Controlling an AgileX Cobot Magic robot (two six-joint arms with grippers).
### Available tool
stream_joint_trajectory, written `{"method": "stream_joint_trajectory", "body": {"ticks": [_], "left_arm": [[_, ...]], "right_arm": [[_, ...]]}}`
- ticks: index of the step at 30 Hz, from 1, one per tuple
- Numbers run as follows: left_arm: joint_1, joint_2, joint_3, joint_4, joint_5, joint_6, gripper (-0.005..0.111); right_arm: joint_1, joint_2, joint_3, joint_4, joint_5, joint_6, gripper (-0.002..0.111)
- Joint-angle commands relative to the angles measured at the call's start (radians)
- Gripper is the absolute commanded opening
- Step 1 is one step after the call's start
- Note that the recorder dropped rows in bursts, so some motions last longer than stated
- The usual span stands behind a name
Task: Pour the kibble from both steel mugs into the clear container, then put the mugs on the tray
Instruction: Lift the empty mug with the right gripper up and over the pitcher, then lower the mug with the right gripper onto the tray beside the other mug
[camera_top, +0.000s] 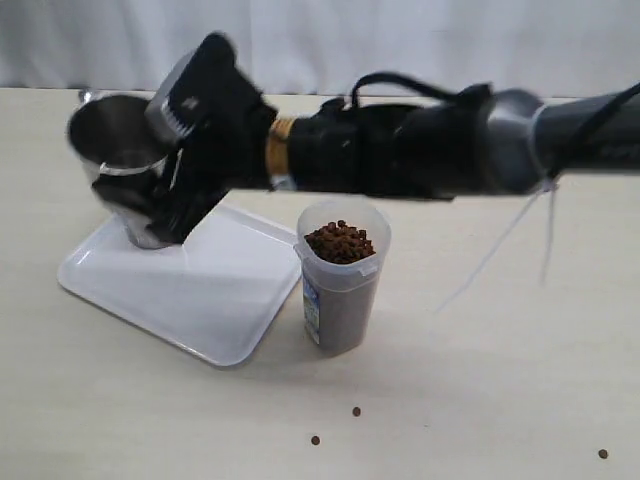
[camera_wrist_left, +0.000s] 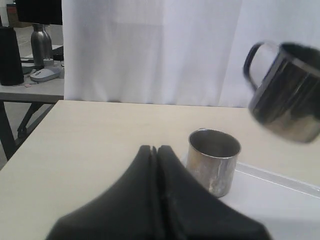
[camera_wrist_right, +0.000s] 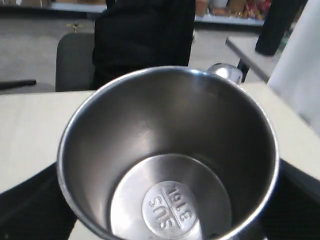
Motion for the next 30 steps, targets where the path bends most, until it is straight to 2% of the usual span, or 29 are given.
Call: {"method": "stream_joint_trajectory", "body": {"ticks": [1, 4, 9, 11, 14, 19, 30], "left_arm": [[0.001, -0.003, 0.002, 0.000, -0.012, 0.000, 0.000], [0.001, -0.003, 0.002, 0.000, -0.012, 0.000, 0.000], [0.001, -0.003, 0.002, 0.000, -0.012, 0.000, 0.000], [0.001, -0.003, 0.002, 0.000, -0.009, 0.000, 0.000], [0.001, -0.003, 0.002, 0.000, -0.006, 0.000, 0.000], [0.001, -0.003, 0.002, 0.000, -0.006, 0.000, 0.000], [0.001, -0.003, 0.002, 0.000, -0.006, 0.000, 0.000]], "right_arm": [[-0.234, -0.038, -0.099, -0.451, -0.292, 0.348, 0.005], [-0.386, 0.013, -0.226, -0.661, -0.441, 0.473, 0.005], [-0.466, 0.148, -0.344, -0.668, -0.555, 0.417, 0.005], [-0.471, 0.217, -0.408, -0.672, -0.626, 0.400, 0.005], [-0.471, 0.355, -0.538, -0.683, -0.626, 0.394, 0.005], [-0.467, 0.475, -0.642, -0.722, -0.626, 0.439, 0.005], [-0.421, 0.552, -0.673, -0.722, -0.626, 0.464, 0.005]]}}
